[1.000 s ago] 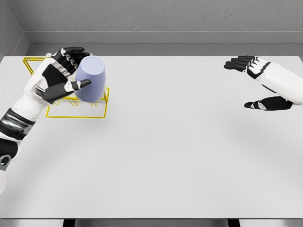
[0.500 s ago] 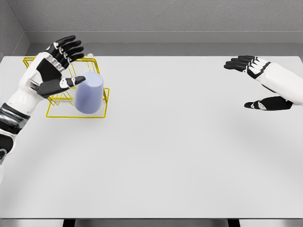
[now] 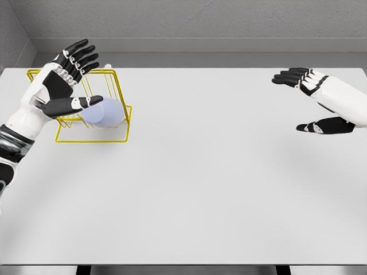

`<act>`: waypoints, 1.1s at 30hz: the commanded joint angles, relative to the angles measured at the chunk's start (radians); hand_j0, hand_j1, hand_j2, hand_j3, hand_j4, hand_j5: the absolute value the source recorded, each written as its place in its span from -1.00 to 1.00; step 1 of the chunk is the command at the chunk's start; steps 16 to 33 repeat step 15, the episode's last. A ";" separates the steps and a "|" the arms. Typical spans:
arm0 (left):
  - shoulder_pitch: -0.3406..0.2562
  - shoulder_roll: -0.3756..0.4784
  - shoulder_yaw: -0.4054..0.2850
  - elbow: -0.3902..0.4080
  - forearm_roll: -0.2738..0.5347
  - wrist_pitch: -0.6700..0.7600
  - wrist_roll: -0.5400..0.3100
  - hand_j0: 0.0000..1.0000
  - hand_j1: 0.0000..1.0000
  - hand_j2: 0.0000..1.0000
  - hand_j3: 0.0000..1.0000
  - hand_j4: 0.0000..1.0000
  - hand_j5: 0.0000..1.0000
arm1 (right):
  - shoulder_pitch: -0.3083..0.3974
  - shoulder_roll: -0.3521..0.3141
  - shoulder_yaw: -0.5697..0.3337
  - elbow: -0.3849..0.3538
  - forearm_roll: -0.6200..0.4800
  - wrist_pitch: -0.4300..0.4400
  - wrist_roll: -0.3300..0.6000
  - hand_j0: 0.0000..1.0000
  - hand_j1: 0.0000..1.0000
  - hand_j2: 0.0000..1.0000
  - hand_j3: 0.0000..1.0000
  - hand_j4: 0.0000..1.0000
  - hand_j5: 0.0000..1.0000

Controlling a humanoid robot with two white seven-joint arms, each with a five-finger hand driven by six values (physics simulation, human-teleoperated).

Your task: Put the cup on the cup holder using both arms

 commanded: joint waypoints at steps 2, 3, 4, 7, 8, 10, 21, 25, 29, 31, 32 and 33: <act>0.000 0.002 0.000 -0.011 0.004 -0.004 -0.001 0.85 0.85 0.85 0.85 0.85 0.85 | 0.000 -0.001 -0.002 0.000 -0.008 0.003 -0.001 1.00 1.00 1.00 1.00 1.00 1.00; 0.002 0.002 0.000 -0.022 0.006 -0.005 -0.001 0.91 0.91 0.91 0.91 0.91 0.91 | 0.000 -0.001 -0.002 0.000 -0.008 0.003 -0.001 1.00 1.00 1.00 1.00 1.00 1.00; 0.003 0.009 0.000 -0.031 0.004 -0.005 -0.001 1.00 1.00 1.00 1.00 1.00 1.00 | 0.000 -0.001 -0.002 0.000 -0.008 0.003 -0.001 1.00 1.00 1.00 1.00 1.00 1.00; 0.008 0.045 0.002 -0.044 0.006 -0.048 -0.001 1.00 1.00 1.00 1.00 1.00 1.00 | 0.000 -0.001 -0.002 0.000 -0.008 0.003 -0.001 1.00 1.00 1.00 1.00 1.00 1.00; 0.008 0.052 0.002 -0.044 0.006 -0.056 0.000 1.00 1.00 1.00 1.00 1.00 1.00 | 0.000 -0.001 -0.002 -0.001 -0.008 0.003 -0.001 1.00 1.00 1.00 1.00 1.00 1.00; 0.008 0.058 0.002 -0.042 0.006 -0.056 0.000 1.00 1.00 1.00 1.00 1.00 1.00 | 0.000 -0.001 -0.002 0.000 -0.008 0.003 -0.001 1.00 1.00 1.00 1.00 1.00 1.00; 0.032 0.091 0.017 -0.036 0.004 -0.132 0.000 1.00 1.00 1.00 1.00 1.00 1.00 | 0.000 -0.001 -0.002 0.000 -0.008 0.003 -0.001 1.00 1.00 1.00 1.00 1.00 1.00; 0.032 0.091 0.017 -0.036 0.004 -0.132 0.000 1.00 1.00 1.00 1.00 1.00 1.00 | 0.000 -0.001 -0.002 0.000 -0.008 0.003 -0.001 1.00 1.00 1.00 1.00 1.00 1.00; 0.032 0.091 0.017 -0.036 0.004 -0.132 0.000 1.00 1.00 1.00 1.00 1.00 1.00 | 0.000 -0.001 -0.002 0.000 -0.008 0.003 -0.001 1.00 1.00 1.00 1.00 1.00 1.00; 0.032 0.091 0.017 -0.036 0.004 -0.132 0.000 1.00 1.00 1.00 1.00 1.00 1.00 | 0.000 -0.001 -0.002 0.000 -0.008 0.003 -0.001 1.00 1.00 1.00 1.00 1.00 1.00; 0.032 0.091 0.017 -0.036 0.004 -0.132 0.000 1.00 1.00 1.00 1.00 1.00 1.00 | 0.000 -0.001 -0.002 0.000 -0.008 0.003 -0.001 1.00 1.00 1.00 1.00 1.00 1.00; 0.032 0.091 0.017 -0.036 0.004 -0.132 0.000 1.00 1.00 1.00 1.00 1.00 1.00 | 0.000 -0.001 -0.002 0.000 -0.008 0.003 -0.001 1.00 1.00 1.00 1.00 1.00 1.00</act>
